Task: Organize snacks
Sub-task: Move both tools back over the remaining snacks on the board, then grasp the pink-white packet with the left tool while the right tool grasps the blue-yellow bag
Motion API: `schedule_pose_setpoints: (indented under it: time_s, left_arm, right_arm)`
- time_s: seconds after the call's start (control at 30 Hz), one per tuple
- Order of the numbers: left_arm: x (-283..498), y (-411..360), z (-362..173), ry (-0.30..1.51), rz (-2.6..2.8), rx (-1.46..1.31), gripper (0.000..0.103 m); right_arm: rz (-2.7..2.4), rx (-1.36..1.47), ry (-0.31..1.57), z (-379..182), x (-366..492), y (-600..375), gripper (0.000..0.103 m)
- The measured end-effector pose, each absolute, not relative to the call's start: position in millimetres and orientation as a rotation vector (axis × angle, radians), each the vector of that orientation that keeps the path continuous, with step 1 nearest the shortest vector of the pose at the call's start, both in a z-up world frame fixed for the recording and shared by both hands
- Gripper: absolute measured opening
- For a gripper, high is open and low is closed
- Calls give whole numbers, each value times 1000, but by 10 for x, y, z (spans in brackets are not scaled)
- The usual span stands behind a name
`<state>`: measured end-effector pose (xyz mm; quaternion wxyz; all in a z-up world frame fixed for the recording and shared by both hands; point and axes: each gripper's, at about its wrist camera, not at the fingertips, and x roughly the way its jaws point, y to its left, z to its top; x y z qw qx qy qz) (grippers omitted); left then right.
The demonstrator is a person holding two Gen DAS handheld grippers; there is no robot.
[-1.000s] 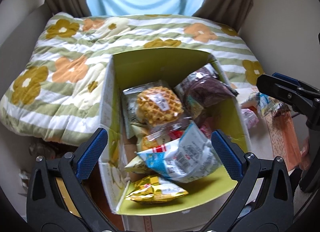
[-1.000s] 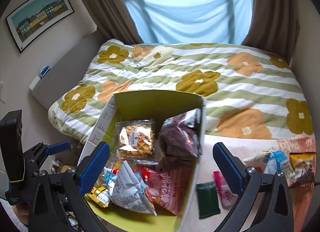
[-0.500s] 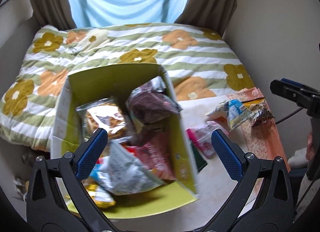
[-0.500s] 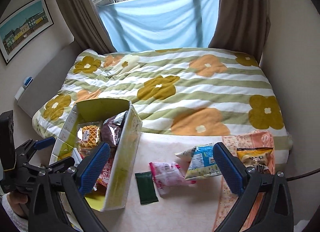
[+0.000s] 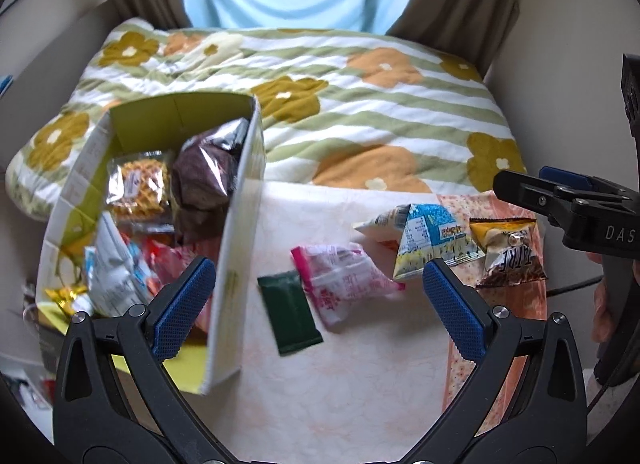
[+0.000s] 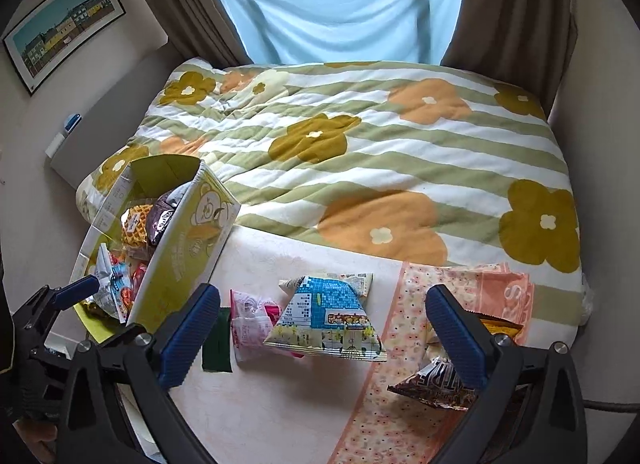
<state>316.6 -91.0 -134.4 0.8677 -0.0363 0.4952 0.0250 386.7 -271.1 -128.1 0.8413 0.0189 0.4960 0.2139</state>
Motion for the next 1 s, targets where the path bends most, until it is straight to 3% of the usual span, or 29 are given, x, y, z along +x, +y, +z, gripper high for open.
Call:
schedule_pose_setpoints:
  time_s: [0.73, 1.0]
  left_arm:
    - [3837, -991, -2644, 1293, 192, -173, 98]
    - [3907, -1044, -2882, 1353, 174, -204, 81]
  right_arm:
    - [545, 20, 1336, -2440, 4526, -2356, 102]
    - [538, -8, 1410, -2688, 4516, -2336, 102]
